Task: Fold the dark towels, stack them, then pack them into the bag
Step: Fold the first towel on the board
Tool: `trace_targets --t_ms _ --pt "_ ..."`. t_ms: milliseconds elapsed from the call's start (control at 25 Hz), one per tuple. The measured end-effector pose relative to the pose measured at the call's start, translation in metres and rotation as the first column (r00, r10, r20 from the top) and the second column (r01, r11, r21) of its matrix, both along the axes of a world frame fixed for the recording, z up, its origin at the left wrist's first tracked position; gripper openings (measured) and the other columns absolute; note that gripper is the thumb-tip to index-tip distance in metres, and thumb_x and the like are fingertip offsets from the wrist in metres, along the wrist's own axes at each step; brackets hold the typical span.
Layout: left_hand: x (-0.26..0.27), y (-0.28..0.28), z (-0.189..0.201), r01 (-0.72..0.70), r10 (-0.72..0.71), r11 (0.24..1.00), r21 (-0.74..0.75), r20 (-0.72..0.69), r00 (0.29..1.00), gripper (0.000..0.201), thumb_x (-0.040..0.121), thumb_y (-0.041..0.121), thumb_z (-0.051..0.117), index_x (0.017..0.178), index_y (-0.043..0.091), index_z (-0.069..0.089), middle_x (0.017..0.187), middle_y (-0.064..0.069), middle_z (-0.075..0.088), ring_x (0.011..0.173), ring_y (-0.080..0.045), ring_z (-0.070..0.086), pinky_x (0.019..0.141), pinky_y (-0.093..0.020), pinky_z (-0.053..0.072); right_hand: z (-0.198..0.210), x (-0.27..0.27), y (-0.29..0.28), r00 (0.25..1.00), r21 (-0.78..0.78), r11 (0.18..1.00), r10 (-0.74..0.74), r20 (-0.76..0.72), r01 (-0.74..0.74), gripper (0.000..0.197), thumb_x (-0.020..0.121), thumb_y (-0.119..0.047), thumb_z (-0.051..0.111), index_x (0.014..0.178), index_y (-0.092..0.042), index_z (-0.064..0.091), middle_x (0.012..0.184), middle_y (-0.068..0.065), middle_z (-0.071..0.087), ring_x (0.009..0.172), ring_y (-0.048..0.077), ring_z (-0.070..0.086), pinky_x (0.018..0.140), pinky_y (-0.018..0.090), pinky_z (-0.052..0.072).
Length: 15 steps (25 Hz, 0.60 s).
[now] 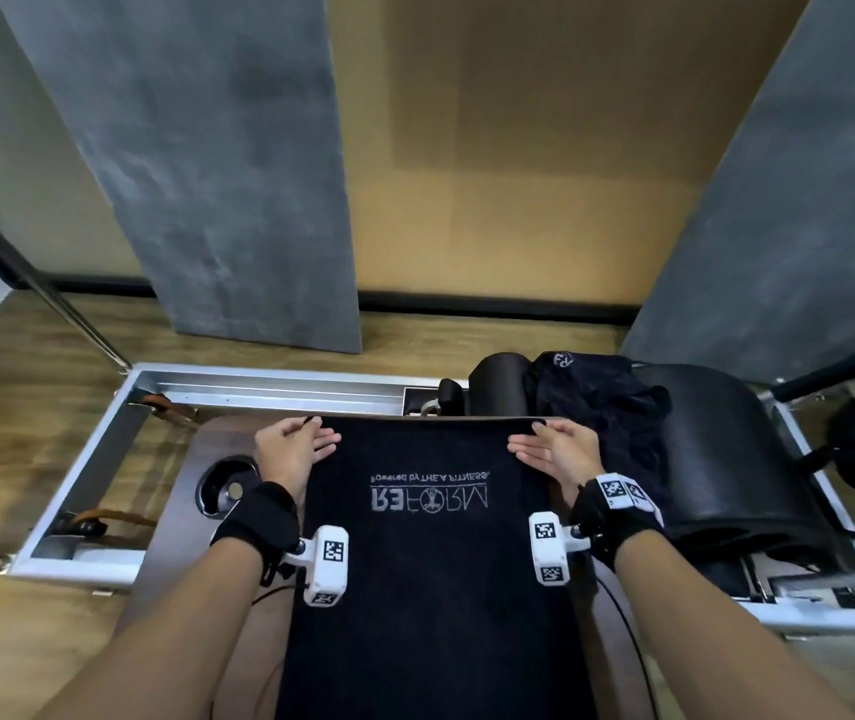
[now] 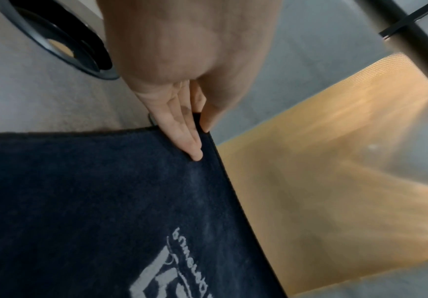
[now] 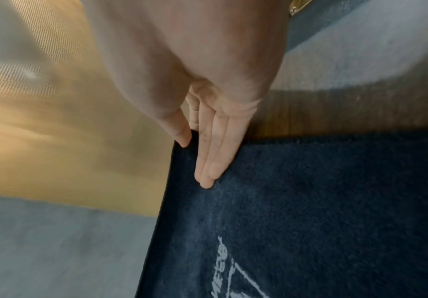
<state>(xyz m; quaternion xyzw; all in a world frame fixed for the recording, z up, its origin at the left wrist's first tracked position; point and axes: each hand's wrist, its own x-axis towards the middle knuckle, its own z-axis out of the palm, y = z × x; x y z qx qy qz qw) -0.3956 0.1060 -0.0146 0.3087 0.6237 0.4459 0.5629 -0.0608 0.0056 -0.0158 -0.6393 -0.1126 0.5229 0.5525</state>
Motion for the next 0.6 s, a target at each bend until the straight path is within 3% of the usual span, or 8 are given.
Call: trace_targets --t_ms 120,200,320,400,440,520,600 --pt "0.002 -0.008 -0.011 0.039 -0.038 0.999 0.03 -0.039 0.999 0.043 0.107 -0.01 0.042 0.149 -0.003 0.041 0.122 -0.028 0.065 0.108 -0.035 0.07 0.094 -0.042 0.061 -0.006 -0.004 -0.001 0.997 0.032 0.998 -0.05 0.065 0.048 0.019 0.1 0.008 0.058 0.114 -0.004 0.052 0.106 0.036 0.069 0.089 0.046 0.074 0.083 0.046 0.063" --pt "-0.003 -0.023 -0.014 0.099 -0.088 0.989 0.106 -0.109 0.99 0.05 0.107 -0.002 0.051 0.155 0.007 0.041 0.125 -0.017 0.069 0.117 -0.025 0.07 0.104 -0.042 0.056 -0.004 -0.01 -0.012 0.988 0.069 0.997 -0.045 0.145 0.035 0.031 0.099 0.008 0.059 0.126 -0.006 0.052 0.105 0.026 0.072 0.091 0.041 0.076 0.084 0.043 0.064" --pt "-0.016 -0.059 -0.014 0.181 -0.124 0.96 0.214 -0.252 0.96 0.03 0.105 0.009 0.061 0.135 0.014 0.062 0.113 -0.007 0.074 0.107 -0.015 0.073 0.1 -0.038 0.056 0.009 -0.028 -0.044 0.949 0.103 0.994 0.012 0.315 -0.047 0.027 0.1 0.004 0.059 0.125 -0.004 0.06 0.103 0.02 0.075 0.095 0.031 0.077 0.081 0.035 0.064" --pt "-0.028 -0.089 -0.017 0.275 -0.172 0.931 0.242 -0.372 0.912 0.011 0.104 0.014 0.064 0.108 0.02 0.072 0.092 -0.001 0.076 0.083 -0.008 0.072 0.088 -0.036 0.058 0.016 -0.043 -0.073 0.934 0.086 0.991 0.065 0.352 -0.101 0.019 0.101 0.002 0.058 0.119 -0.001 0.063 0.101 0.021 0.076 0.092 0.031 0.077 0.08 0.038 0.064" --pt "-0.036 -0.107 -0.017 0.334 -0.21 0.914 0.229 -0.437 0.874 0.011 0.102 0.017 0.066 0.095 0.023 0.073 0.081 0.001 0.074 0.072 -0.006 0.068 0.081 -0.037 0.057 0.019 -0.051 -0.091 0.924 0.062 0.989 0.103 0.369 -0.136 0.015 0.102 0.0 0.058 0.116 0.0 0.065 0.099 0.021 0.076 0.088 0.032 0.076 0.079 0.039 0.064" --pt "-0.054 -0.143 -0.02 0.439 -0.279 0.883 0.164 -0.57 0.773 0.021 0.098 0.024 0.073 0.077 0.024 0.072 0.068 0.003 0.07 0.062 -0.003 0.061 0.071 -0.034 0.054 0.021 -0.066 -0.127 0.891 -0.011 0.981 0.181 0.416 -0.194 0.012 0.103 -0.003 0.058 0.11 0.002 0.066 0.094 0.022 0.075 0.074 0.032 0.074 0.066 0.038 0.061" --pt "-0.072 -0.179 -0.023 0.498 -0.327 0.863 0.079 -0.664 0.673 0.025 0.093 0.029 0.078 0.071 0.022 0.071 0.064 0.004 0.068 0.061 0.0 0.061 0.063 -0.027 0.048 0.017 -0.078 -0.167 0.843 -0.105 0.963 0.269 0.466 -0.249 0.01 0.102 -0.003 0.06 0.107 0.004 0.066 0.08 0.02 0.073 0.056 0.027 0.065 0.048 0.031 0.052"
